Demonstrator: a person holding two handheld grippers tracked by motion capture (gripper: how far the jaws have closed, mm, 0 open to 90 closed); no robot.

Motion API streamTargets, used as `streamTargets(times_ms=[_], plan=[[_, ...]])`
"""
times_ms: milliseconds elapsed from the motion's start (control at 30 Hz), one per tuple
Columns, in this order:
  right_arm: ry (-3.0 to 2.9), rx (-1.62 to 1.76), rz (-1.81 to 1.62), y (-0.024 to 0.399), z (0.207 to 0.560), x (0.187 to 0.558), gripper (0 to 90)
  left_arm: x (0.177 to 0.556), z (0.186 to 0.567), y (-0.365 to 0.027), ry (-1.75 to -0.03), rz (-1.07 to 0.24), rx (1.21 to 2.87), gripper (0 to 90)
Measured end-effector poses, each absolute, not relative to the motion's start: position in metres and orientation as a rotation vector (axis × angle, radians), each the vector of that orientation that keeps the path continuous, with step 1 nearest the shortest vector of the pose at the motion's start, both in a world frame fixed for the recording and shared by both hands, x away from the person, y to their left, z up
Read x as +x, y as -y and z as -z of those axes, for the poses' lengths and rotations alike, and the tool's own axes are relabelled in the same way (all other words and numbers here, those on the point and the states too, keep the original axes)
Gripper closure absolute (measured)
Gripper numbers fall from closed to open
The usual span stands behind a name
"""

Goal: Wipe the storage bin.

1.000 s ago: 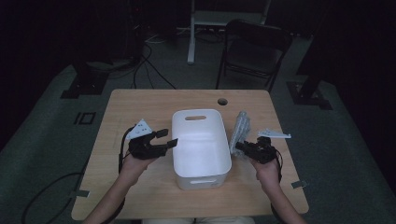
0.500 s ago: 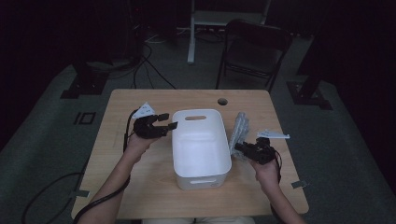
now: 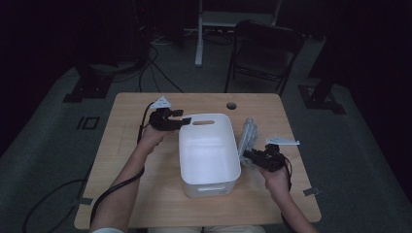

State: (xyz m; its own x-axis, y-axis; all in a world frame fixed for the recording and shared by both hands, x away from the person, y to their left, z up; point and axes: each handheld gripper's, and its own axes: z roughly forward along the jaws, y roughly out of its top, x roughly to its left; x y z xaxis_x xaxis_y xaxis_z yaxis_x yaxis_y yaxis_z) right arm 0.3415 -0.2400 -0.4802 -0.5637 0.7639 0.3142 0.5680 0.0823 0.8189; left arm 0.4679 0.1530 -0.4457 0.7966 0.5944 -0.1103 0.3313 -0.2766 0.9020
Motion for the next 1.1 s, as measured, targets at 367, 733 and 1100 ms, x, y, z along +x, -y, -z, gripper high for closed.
streamTargets(times_ms=[367, 733, 1100], plan=[[-2.152, 1.363, -1.48, 0.242, 0.481, 0.343, 75.2, 0.479, 0.448, -0.15, -0.67, -0.282, 1.925, 64.3], [-2.147, 1.373, -1.477, 0.245, 0.482, 0.344, 75.2, 0.474, 0.446, -0.146, -0.686, -0.359, 1.981, 79.9], [-2.14, 1.373, -1.484, 0.246, 0.48, 0.343, 75.2, 0.446, 0.445, -0.172, -0.829, -0.512, 1.96, 80.9]])
